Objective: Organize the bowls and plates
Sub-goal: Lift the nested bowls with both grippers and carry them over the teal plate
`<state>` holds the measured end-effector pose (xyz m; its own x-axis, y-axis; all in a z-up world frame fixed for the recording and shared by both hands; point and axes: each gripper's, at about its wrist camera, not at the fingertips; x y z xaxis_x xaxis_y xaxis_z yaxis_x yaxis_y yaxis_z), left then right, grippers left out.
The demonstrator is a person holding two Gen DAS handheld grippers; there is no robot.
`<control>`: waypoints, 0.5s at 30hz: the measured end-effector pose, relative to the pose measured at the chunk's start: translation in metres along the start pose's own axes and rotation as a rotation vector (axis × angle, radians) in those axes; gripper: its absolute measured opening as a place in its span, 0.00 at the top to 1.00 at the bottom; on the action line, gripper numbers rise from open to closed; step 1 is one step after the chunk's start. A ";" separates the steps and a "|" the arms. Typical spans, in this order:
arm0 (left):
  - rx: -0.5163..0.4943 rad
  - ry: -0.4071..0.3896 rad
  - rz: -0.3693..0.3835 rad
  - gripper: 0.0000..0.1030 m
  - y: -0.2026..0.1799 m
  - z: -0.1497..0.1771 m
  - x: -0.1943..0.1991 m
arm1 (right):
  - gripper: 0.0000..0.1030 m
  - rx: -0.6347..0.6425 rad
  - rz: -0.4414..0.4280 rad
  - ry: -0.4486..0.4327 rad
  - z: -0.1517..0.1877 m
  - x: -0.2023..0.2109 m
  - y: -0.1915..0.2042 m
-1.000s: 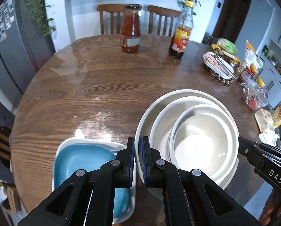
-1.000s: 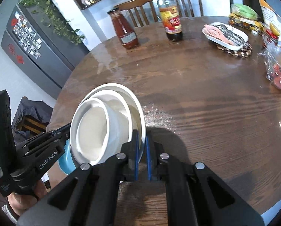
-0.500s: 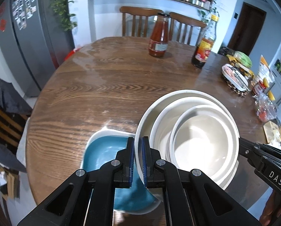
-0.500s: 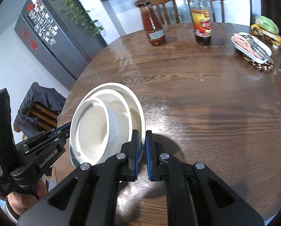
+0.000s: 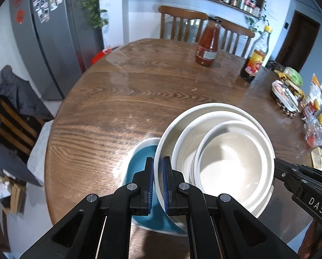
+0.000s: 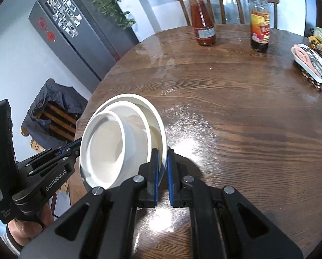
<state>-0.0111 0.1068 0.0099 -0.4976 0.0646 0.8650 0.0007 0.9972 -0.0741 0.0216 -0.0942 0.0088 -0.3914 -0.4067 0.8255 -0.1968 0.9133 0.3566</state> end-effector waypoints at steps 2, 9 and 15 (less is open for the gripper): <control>0.012 0.010 -0.007 0.96 0.005 0.002 -0.001 | 0.90 0.007 -0.010 0.012 0.001 -0.004 0.001; 0.032 0.028 -0.030 0.96 0.014 0.009 -0.002 | 0.90 0.019 -0.035 0.045 0.005 -0.016 0.006; 0.037 0.052 -0.046 0.96 0.020 0.011 -0.010 | 0.90 0.009 -0.050 0.071 0.006 -0.028 0.006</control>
Point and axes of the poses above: each gripper's, at about its wrist camera, not at the fingertips, and x roughly against the way its jaws point, y to its left, z to its underside, and after that the axes turned 3 degrees about y, right-handed
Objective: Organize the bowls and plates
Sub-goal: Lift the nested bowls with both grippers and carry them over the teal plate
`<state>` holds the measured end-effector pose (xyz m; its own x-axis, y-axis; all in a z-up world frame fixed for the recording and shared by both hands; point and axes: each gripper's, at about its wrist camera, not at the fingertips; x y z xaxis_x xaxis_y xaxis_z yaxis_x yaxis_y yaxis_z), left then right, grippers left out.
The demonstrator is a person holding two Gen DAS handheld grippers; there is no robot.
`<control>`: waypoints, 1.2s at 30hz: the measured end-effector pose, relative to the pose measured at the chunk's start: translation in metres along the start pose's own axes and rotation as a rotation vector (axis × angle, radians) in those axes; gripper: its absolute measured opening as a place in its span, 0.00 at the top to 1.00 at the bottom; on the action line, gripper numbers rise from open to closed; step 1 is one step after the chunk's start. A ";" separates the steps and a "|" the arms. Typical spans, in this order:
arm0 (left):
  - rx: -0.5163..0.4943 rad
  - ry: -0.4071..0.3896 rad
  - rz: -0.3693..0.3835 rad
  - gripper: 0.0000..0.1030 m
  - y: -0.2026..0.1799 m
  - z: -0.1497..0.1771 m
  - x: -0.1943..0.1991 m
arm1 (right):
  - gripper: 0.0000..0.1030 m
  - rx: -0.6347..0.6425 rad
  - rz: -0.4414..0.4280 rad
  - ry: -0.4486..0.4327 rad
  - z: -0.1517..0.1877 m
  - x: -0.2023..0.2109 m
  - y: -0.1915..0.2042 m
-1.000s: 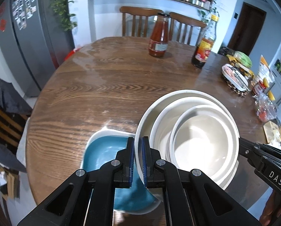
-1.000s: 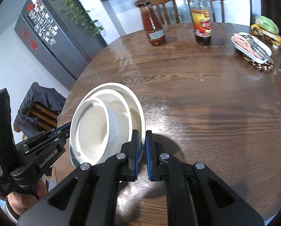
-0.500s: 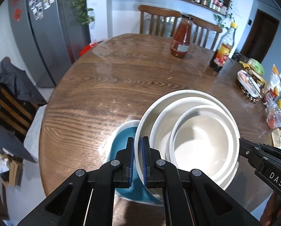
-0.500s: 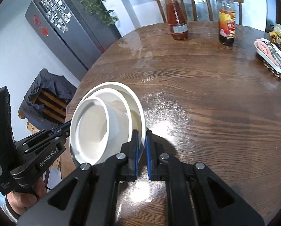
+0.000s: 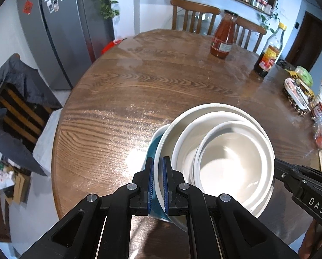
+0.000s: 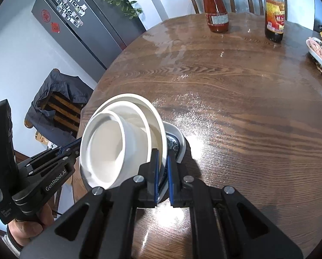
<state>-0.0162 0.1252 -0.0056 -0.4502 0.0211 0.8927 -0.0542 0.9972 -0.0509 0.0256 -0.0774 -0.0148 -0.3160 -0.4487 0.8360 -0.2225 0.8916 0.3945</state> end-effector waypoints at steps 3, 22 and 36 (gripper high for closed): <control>0.001 0.011 -0.004 0.96 0.002 0.000 -0.003 | 0.90 -0.010 -0.008 0.016 0.001 -0.006 -0.001; -0.005 0.052 -0.005 0.96 0.003 -0.002 -0.014 | 0.90 -0.027 -0.004 0.059 -0.001 -0.018 -0.006; -0.023 0.080 -0.009 0.96 0.001 -0.008 -0.026 | 0.90 -0.053 -0.005 0.086 -0.005 -0.029 -0.016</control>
Point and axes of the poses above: each gripper's, at about its wrist camera, not at the fingertips, and x roughly against the way its jaws point, y to its left, z to its underside, and after that the axes turned 3 degrees about y, right-handed
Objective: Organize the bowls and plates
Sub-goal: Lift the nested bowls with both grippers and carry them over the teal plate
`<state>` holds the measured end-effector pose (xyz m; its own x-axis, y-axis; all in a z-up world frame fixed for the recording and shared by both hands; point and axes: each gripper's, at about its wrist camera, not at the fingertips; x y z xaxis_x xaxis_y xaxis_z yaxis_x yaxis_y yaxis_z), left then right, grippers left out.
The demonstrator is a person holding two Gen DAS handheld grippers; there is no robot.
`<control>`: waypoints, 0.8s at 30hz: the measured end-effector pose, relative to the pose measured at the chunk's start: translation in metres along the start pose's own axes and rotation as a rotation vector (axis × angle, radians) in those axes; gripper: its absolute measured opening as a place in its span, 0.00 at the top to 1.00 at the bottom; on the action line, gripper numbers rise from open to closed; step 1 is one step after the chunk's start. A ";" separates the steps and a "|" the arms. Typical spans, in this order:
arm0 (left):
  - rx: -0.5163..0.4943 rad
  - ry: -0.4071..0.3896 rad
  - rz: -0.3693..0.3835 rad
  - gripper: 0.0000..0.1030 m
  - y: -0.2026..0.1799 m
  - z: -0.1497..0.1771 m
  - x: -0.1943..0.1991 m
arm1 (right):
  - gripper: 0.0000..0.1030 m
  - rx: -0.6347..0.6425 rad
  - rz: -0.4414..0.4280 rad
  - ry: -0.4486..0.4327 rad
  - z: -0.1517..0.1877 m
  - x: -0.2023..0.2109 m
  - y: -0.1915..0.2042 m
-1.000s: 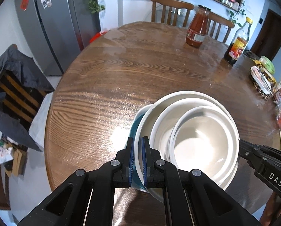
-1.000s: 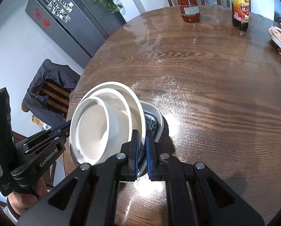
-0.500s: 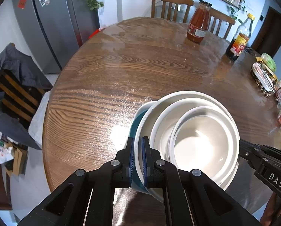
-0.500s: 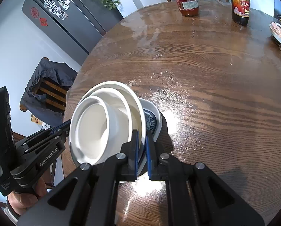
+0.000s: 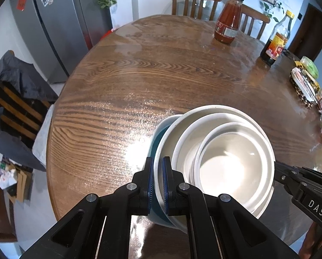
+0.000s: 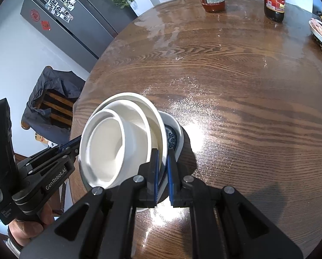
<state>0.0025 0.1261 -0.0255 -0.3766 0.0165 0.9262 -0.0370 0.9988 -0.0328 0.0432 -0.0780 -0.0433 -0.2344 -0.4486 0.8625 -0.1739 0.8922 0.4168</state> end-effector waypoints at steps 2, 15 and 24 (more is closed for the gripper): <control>-0.004 -0.002 0.002 0.96 0.001 -0.001 0.000 | 0.90 -0.002 0.002 -0.001 -0.001 0.000 0.000; -0.043 -0.018 0.017 0.96 -0.017 -0.019 -0.010 | 0.90 -0.035 0.023 -0.037 -0.010 0.006 -0.015; -0.068 -0.026 0.038 0.96 -0.036 -0.039 -0.022 | 0.90 -0.071 0.059 -0.082 -0.025 0.014 -0.036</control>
Point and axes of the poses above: each gripper's, at about its wrist camera, not at the fingertips, and x roughly against the way its jaws point, y to its left, z to its underside, and after that the axes turned 3 degrees about y, right-handed
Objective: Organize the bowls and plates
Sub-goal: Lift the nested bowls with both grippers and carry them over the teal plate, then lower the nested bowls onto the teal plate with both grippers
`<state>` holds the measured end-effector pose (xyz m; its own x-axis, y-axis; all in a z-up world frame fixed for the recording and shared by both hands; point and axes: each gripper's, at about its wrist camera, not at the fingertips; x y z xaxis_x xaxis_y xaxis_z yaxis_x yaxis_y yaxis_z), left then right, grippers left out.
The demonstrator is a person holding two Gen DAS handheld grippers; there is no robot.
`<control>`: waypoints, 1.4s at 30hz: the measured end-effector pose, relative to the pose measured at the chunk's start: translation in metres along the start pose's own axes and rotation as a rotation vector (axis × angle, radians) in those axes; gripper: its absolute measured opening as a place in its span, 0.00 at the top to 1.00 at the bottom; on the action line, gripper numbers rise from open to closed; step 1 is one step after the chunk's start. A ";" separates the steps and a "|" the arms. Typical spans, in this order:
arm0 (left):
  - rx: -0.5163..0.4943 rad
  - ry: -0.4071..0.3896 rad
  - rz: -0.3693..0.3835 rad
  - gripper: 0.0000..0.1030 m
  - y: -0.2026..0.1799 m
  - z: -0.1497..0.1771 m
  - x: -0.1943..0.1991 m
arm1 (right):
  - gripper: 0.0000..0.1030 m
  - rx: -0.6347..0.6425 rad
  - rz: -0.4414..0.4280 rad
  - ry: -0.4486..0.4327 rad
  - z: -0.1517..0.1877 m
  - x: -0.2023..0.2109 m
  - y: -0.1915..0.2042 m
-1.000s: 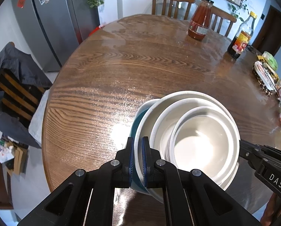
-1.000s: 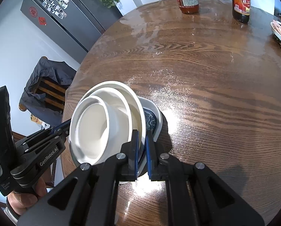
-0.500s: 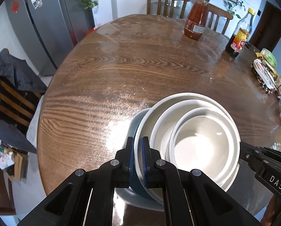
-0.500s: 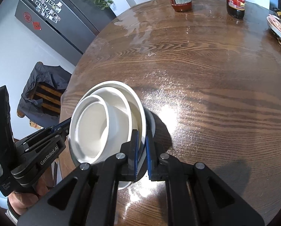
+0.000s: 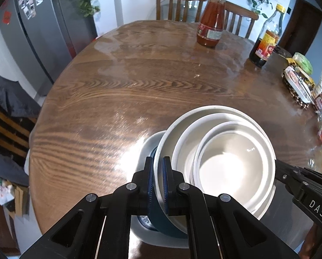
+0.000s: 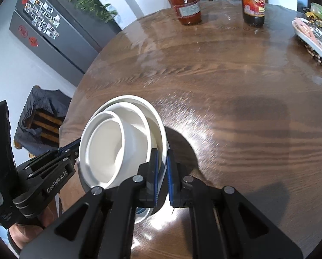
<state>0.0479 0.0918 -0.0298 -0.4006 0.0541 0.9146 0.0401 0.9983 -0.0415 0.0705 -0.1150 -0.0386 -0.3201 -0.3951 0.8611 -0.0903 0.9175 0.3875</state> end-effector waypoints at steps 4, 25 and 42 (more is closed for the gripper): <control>-0.002 -0.012 0.005 0.96 -0.003 -0.008 -0.005 | 0.90 0.003 0.014 -0.014 -0.009 0.000 -0.005; -0.077 -0.066 0.030 0.96 -0.025 -0.035 -0.018 | 0.90 -0.003 0.116 -0.071 -0.032 0.001 -0.018; -0.149 -0.093 0.060 0.96 -0.040 -0.041 -0.023 | 0.90 -0.051 0.178 -0.102 -0.026 0.008 -0.024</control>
<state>0.0929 0.0495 -0.0323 -0.4761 0.1219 0.8709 0.1992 0.9796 -0.0283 0.0947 -0.1417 -0.0328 -0.4206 -0.2178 0.8807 0.0231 0.9679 0.2503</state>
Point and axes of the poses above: each gripper's, at about its wrist camera, not at the fingertips, and x roughly against the way its jaws point, y to its left, z to its underside, and after that the axes turned 3 degrees about y, right-handed
